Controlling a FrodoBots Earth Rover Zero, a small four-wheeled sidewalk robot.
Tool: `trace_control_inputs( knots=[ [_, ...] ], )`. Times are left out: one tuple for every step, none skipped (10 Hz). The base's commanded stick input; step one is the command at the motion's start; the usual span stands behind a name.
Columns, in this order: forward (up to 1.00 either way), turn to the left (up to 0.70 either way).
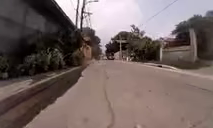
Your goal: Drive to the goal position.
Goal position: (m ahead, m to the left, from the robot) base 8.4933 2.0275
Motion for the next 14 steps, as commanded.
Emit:
trace_control_inputs(
  knots=[
    [0.85,0.00],
    [0.85,0.00],
    [0.85,0.00],
    [0.85,0.00],
    [0.85,0.00],
    [0.85,0.00],
    [0.85,0.00],
    [0.85,0.00],
    [0.85,0.00],
    [0.85,0.00],
    [0.85,0.00],
    [0.85,0.00],
    [0.85,0.00],
    [0.85,0.00]
  ],
)
